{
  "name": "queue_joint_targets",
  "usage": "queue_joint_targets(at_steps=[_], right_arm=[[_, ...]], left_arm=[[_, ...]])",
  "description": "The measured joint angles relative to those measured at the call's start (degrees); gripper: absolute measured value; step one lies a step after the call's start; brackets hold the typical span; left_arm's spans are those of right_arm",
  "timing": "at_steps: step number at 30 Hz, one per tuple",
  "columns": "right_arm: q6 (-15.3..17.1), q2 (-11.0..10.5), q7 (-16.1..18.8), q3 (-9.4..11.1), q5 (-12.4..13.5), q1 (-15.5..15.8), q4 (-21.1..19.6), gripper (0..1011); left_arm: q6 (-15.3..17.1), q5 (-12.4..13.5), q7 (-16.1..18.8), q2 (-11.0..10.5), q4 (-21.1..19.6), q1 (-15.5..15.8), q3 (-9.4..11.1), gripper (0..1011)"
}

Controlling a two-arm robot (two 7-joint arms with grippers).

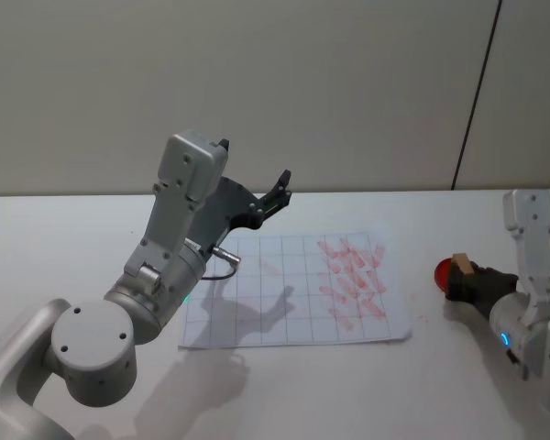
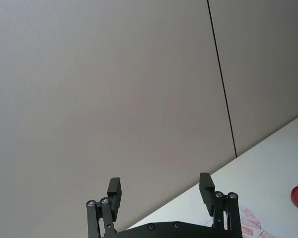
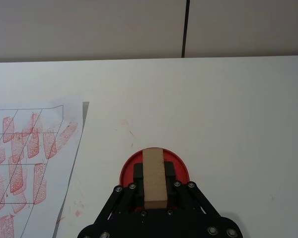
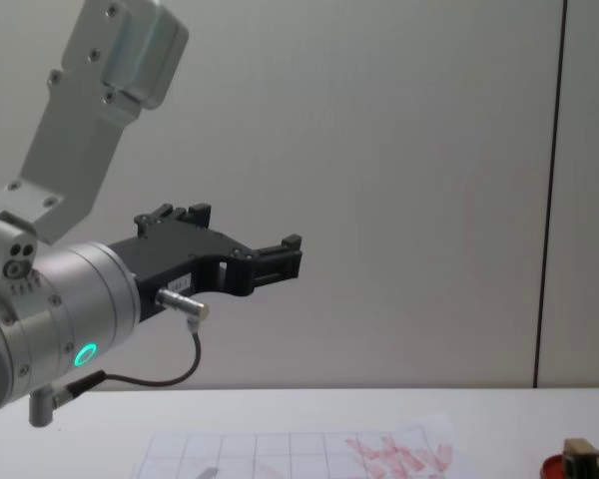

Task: Use the one hand to pick up the stamp and affix it onto the A4 paper.

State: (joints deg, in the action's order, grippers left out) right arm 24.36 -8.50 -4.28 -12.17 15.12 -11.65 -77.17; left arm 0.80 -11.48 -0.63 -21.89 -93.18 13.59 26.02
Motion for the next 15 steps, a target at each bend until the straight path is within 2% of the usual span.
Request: queue_joint_targets(at_steps=[15], right_arm=[[1.0,0.1,0.3,0.3,0.2,0.0,-0.2,220]], left_arm=[[0.0,0.0,0.0,0.0,0.0,0.0,0.0,1001]])
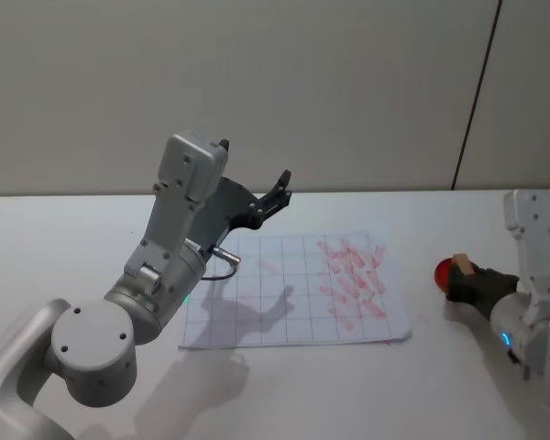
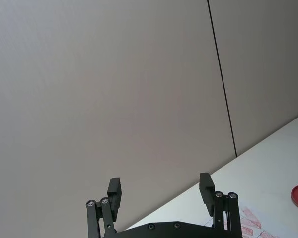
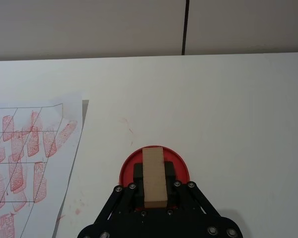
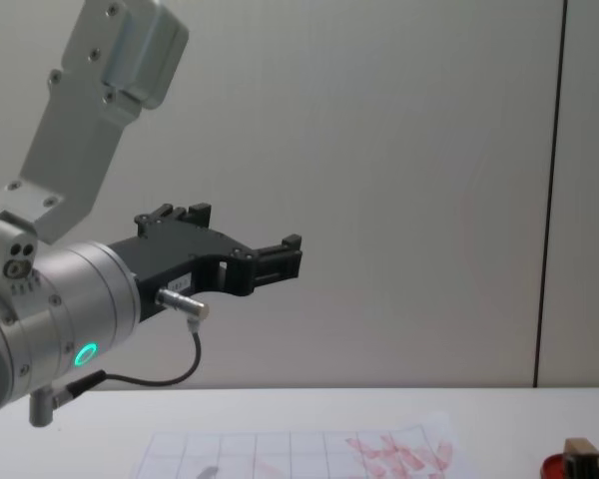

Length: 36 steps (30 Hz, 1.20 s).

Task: Use the one hand to pick up the stamp and affix it onto the A4 paper.

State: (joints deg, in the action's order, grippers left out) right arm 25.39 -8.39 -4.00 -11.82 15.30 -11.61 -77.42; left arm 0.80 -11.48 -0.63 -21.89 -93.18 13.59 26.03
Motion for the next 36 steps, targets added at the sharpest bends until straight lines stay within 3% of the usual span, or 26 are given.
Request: queue_joint_targets(at_steps=[15,26,36], right_arm=[[-1.6,-0.5,1.1,-0.3,-3.0,1.3,-6.2,220],[-4.3,-0.7,4.8,-1.4,-7.2,1.5,-11.3,220],[-3.8,0.3,7.9,-2.9,-9.9,0.8,-10.9,220]], left_arm=[[0.0,0.0,0.0,0.0,0.0,0.0,0.0,1001],[0.0,0.0,0.0,0.0,0.0,0.0,0.0,1001],[0.0,0.0,0.0,0.0,0.0,0.0,0.0,1001]])
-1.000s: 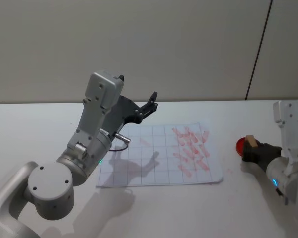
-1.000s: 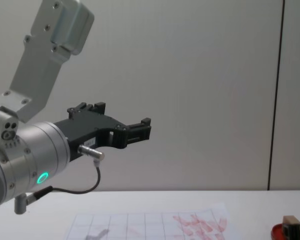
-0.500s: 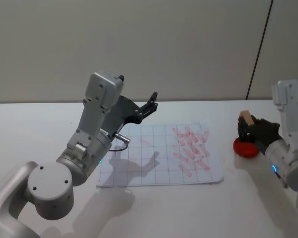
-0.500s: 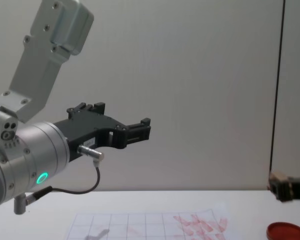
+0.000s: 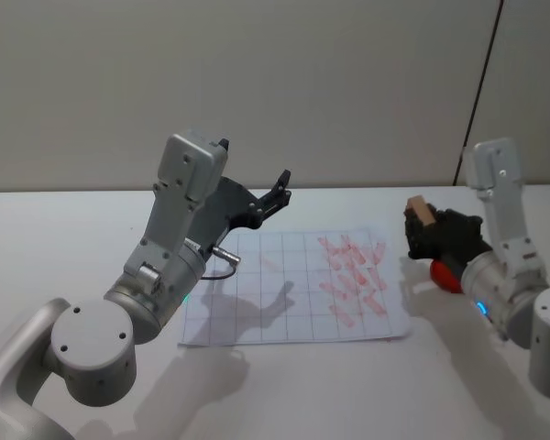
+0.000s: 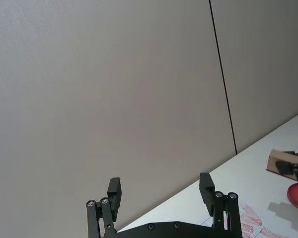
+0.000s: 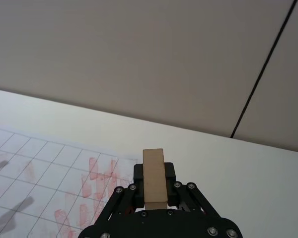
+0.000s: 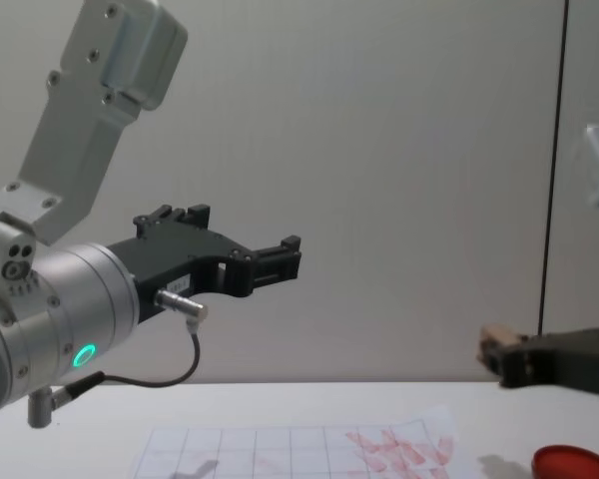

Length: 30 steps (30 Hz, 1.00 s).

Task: Use the one hand to pick up the stamp and affix it onto the A4 paper.

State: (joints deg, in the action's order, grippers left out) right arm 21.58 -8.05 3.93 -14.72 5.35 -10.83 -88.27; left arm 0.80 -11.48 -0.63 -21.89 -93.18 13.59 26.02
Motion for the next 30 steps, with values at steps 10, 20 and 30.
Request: queue_joint_targets(at_steps=[10,20,30], right_arm=[[1.1,2.0,1.2,-1.5,-2.2,-1.9,4.9,220],[1.1,3.8,1.5,-2.6,-3.9,-3.9,9.8,220],[1.4,4.9,1.2,-3.2,-5.4,-5.3,13.2,220]], left_arm=[[0.0,0.0,0.0,0.0,0.0,0.0,0.0,1001],[0.0,0.0,0.0,0.0,0.0,0.0,0.0,1001],[0.0,0.0,0.0,0.0,0.0,0.0,0.0,1001]])
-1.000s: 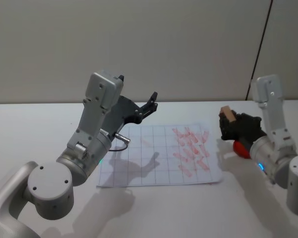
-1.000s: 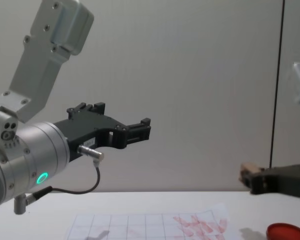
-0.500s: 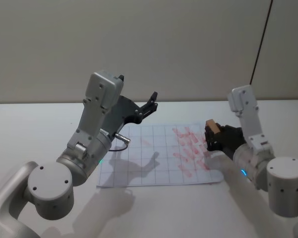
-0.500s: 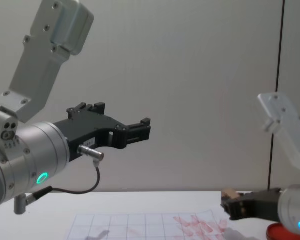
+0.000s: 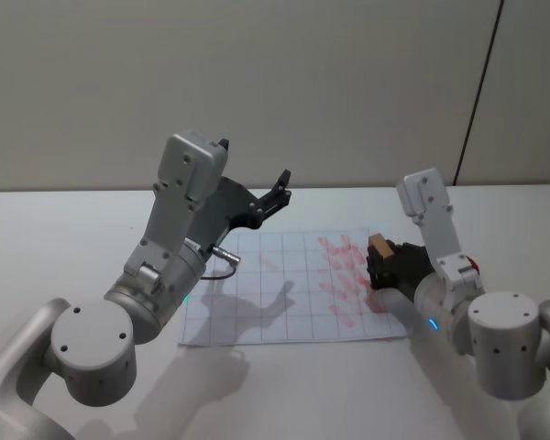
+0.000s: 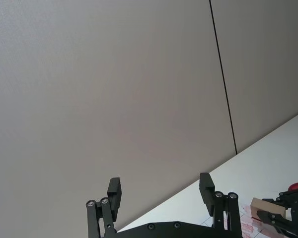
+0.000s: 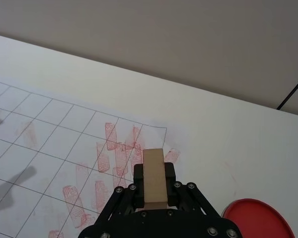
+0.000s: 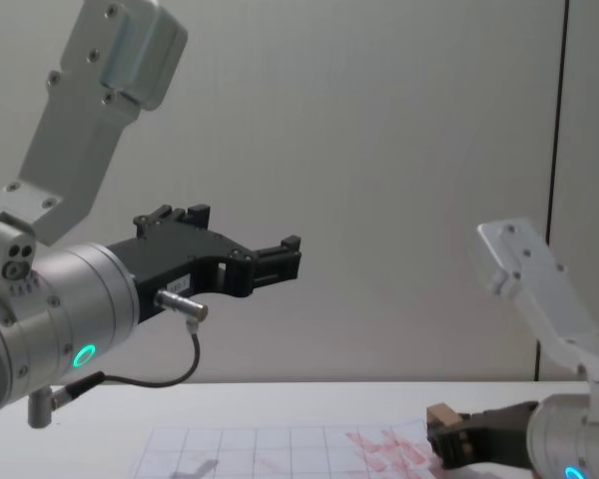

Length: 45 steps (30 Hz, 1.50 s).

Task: Use the one hand to pick up the stamp and affix it onto the A4 paper.

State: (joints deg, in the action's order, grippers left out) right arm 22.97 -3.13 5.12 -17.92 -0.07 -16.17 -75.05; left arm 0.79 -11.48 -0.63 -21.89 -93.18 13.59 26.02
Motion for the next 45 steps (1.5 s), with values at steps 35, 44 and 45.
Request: queue_joint_targets(at_steps=[35,44,45], right_arm=[[0.9,1.1,-0.7,0.2,-1.4,-1.5,4.9,220],[1.2,1.4,-0.3,0.5,-0.8,-2.2,5.9,220],[1.3,1.4,-0.2,0.5,-0.7,-2.2,6.0,220]], left_arm=[[0.0,0.0,0.0,0.0,0.0,0.0,0.0,1001],[0.0,0.0,0.0,0.0,0.0,0.0,0.0,1001],[0.0,0.0,0.0,0.0,0.0,0.0,0.0,1001]])
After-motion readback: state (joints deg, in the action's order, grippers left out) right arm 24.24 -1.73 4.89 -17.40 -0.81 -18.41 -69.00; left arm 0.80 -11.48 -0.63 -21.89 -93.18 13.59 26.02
